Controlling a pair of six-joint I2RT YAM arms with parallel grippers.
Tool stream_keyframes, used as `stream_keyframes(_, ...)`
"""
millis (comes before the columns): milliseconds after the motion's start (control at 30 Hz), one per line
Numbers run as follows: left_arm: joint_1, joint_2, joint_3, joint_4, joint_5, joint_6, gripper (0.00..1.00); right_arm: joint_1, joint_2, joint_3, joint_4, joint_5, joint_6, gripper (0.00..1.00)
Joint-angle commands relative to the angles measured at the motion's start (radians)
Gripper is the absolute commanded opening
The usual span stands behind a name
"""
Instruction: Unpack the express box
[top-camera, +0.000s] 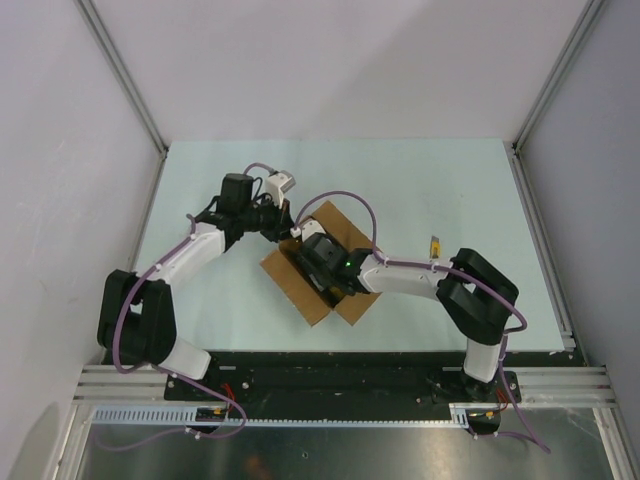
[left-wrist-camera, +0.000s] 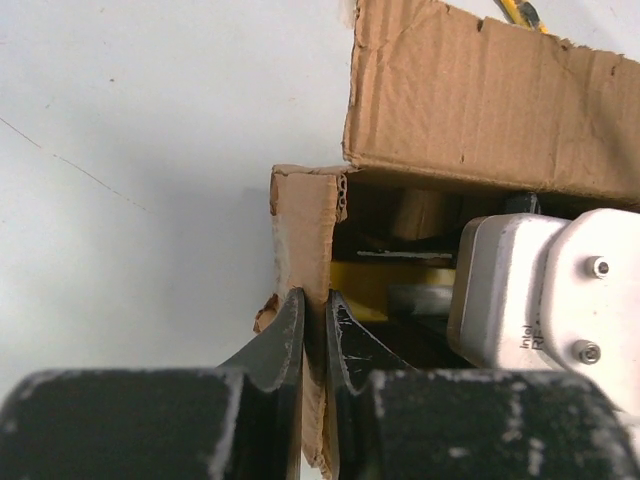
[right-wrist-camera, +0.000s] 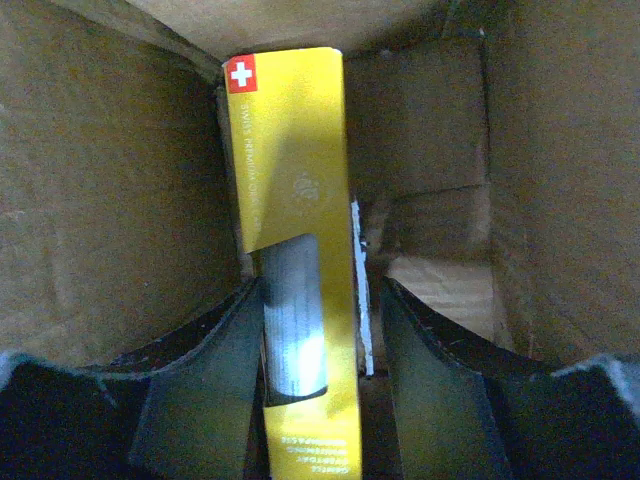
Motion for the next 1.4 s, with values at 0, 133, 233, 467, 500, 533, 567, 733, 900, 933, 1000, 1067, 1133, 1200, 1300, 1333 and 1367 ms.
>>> stream_keyframes(0, 0.006, 0.002, 0.062, 0.015, 0.079, -0.001, 0.03, -0.017, 0.038, -0.001, 0.015, -0.044, -0.006, 0.54)
stream_keyframes(133, 0.006, 0.006, 0.068, 0.012, 0.076, -0.001, 0.03, -0.028, 0.062, -0.001, 0.016, -0.055, -0.001, 0.53)
stream_keyframes(233, 0.008, 0.012, 0.072, 0.010, 0.076, -0.003, 0.03, -0.030, 0.072, -0.001, 0.025, -0.039, -0.004, 0.50)
stream_keyframes(467, 0.009, 0.017, 0.072, 0.004, 0.051, -0.004, 0.03, -0.050, 0.052, -0.001, 0.027, 0.004, 0.028, 0.27)
stream_keyframes(500, 0.009, 0.017, 0.074, 0.003, 0.044, -0.012, 0.03, -0.054, 0.046, -0.001, 0.027, 0.004, 0.029, 0.26)
stream_keyframes(533, 0.009, 0.018, 0.075, 0.000, 0.033, -0.017, 0.03, -0.054, 0.038, 0.000, 0.036, 0.004, 0.029, 0.26)
stream_keyframes(567, 0.011, 0.023, 0.077, -0.006, 0.019, -0.020, 0.03, -0.054, 0.030, 0.000, 0.039, 0.002, 0.026, 0.25)
stream_keyframes(733, 0.012, 0.029, 0.089, -0.037, -0.013, -0.035, 0.04, -0.054, -0.045, 0.000, 0.074, -0.019, 0.019, 0.22)
stream_keyframes(900, 0.014, 0.044, 0.118, -0.068, -0.051, -0.046, 0.05, -0.065, -0.112, 0.000, 0.108, -0.070, 0.023, 0.21)
stream_keyframes(933, 0.014, 0.052, 0.127, -0.086, -0.060, -0.049, 0.04, -0.068, -0.120, 0.000, 0.110, -0.073, 0.023, 0.20)
stream_keyframes(1000, 0.019, 0.069, 0.150, -0.104, -0.071, -0.055, 0.04, -0.068, -0.132, 0.000, 0.113, -0.071, 0.025, 0.20)
stream_keyframes(1067, 0.023, 0.078, 0.163, -0.123, -0.077, -0.064, 0.04, -0.068, -0.152, 0.000, 0.108, -0.068, 0.031, 0.20)
stream_keyframes(1133, 0.026, 0.084, 0.172, -0.128, -0.079, -0.069, 0.03, -0.067, -0.171, 0.000, 0.105, -0.061, 0.031, 0.20)
stream_keyframes(1200, 0.026, 0.084, 0.174, -0.129, -0.079, -0.075, 0.03, -0.067, -0.184, 0.000, 0.107, -0.050, 0.036, 0.19)
stream_keyframes(1300, 0.026, 0.089, 0.177, -0.129, -0.085, -0.082, 0.04, -0.060, -0.212, 0.000, 0.123, -0.009, 0.039, 0.19)
stream_keyframes(1333, 0.026, 0.089, 0.178, -0.132, -0.085, -0.086, 0.03, -0.057, -0.218, 0.000, 0.143, 0.004, 0.036, 0.19)
stream_keyframes(1367, 0.026, 0.089, 0.180, -0.131, -0.085, -0.089, 0.03, -0.054, -0.232, 0.000, 0.156, 0.013, 0.036, 0.19)
